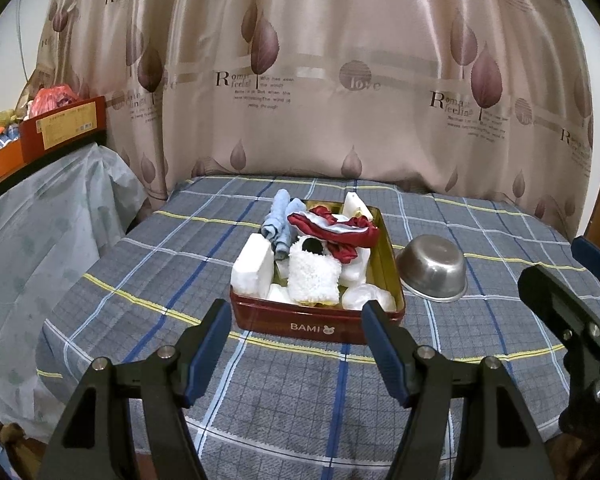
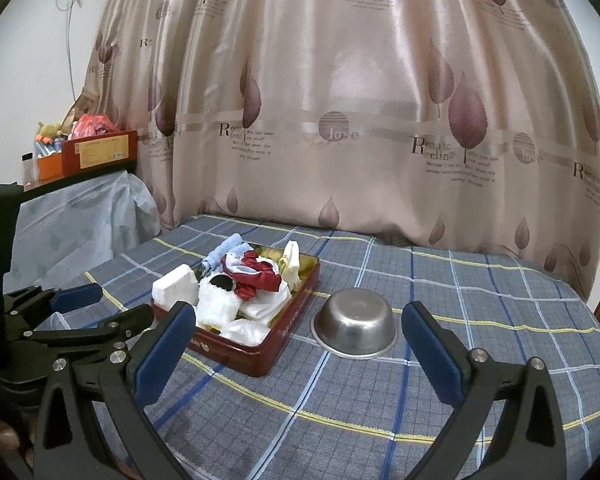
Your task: Organize soft objects
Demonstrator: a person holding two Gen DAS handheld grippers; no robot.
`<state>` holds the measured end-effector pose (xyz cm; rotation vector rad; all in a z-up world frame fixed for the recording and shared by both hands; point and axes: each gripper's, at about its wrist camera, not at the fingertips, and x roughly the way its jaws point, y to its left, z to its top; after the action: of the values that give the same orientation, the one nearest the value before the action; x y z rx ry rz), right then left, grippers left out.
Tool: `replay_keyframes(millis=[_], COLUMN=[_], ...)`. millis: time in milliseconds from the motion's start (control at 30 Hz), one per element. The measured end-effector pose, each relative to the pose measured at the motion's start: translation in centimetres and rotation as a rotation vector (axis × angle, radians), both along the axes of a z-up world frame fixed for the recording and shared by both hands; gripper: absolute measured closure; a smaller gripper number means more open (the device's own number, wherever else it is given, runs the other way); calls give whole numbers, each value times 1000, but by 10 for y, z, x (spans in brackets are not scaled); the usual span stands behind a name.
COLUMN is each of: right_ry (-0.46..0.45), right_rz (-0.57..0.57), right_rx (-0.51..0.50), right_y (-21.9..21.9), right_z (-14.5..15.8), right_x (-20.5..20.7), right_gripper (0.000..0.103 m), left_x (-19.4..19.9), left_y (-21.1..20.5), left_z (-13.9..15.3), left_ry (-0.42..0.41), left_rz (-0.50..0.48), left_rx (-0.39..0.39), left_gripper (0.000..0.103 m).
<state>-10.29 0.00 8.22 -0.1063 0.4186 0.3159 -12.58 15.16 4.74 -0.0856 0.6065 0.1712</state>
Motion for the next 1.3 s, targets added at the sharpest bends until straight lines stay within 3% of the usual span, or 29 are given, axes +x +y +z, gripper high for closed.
replay_keyframes(millis=[1300], right_ry=[5], right_rz=[2], right_rx=[-5], right_y=[-1], right_z=[-5], right_x=[-3], right_gripper=[1], left_x=[0], left_y=[-4], left_z=[-4], left_ry=[13], left_rz=[-4], left_rx=[16], left_gripper=[34])
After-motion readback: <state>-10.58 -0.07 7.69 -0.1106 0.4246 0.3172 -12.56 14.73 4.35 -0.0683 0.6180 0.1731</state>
